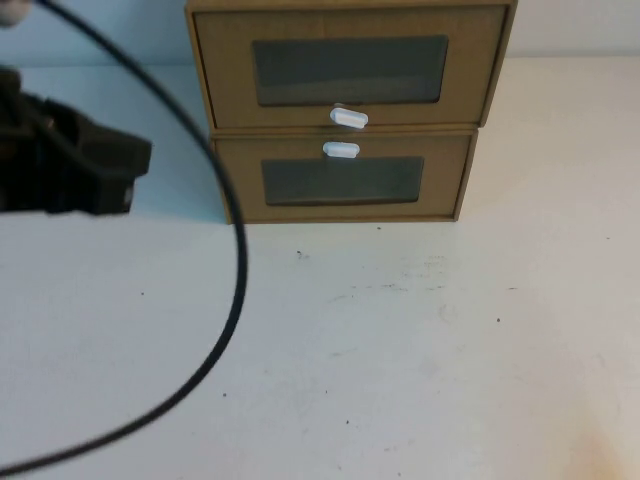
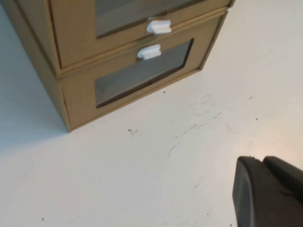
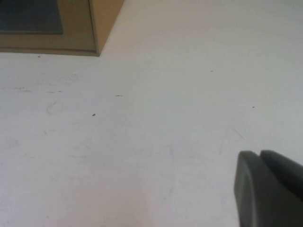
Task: Open the shoe box
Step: 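Pull the top drawer of the cardboard box fully open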
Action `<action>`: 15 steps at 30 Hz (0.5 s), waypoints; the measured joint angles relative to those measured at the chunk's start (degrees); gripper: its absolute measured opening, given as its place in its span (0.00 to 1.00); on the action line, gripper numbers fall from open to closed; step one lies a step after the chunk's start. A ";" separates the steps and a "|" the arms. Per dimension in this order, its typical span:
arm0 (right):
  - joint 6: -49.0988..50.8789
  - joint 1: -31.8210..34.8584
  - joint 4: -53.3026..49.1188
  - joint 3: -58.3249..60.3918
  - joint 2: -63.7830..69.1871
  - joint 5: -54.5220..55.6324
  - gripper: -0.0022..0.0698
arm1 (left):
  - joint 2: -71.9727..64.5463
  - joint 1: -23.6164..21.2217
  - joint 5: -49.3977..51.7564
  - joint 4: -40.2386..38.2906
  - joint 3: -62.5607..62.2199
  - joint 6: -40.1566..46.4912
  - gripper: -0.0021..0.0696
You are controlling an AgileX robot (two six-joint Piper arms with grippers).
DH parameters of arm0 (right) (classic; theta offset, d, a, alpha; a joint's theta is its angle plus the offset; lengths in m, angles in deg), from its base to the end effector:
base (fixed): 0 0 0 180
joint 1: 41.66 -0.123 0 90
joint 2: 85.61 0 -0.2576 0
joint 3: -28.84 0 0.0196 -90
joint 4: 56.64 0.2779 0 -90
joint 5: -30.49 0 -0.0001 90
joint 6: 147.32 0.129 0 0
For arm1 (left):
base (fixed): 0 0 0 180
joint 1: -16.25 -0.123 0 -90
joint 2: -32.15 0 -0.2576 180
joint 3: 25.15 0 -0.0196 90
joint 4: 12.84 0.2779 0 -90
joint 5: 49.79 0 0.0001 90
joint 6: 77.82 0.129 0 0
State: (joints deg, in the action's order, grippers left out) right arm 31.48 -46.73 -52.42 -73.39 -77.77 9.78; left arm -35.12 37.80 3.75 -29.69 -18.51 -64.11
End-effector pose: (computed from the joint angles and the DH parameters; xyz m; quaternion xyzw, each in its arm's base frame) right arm 0.1433 0.0161 0.1627 -0.0240 0.7997 0.0513 0.5978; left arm 0.2337 -0.1247 0.3822 0.2440 0.8532 -0.1738 0.4270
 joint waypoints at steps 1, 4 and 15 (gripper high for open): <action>0.00 0.00 0.00 0.00 0.00 0.00 0.01 | -2.79 0.00 1.11 -0.62 -2.72 1.17 0.02; 0.00 0.00 0.00 0.00 0.00 0.00 0.01 | -10.39 0.00 4.30 -2.83 -12.61 4.71 0.02; 0.00 0.00 0.00 0.00 0.00 0.00 0.01 | -41.33 0.00 15.72 -5.29 -57.01 8.50 0.02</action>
State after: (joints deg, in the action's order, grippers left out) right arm 31.48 -46.73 -52.42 -73.39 -77.77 9.78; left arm -76.44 37.80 19.46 -34.98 -75.53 -55.61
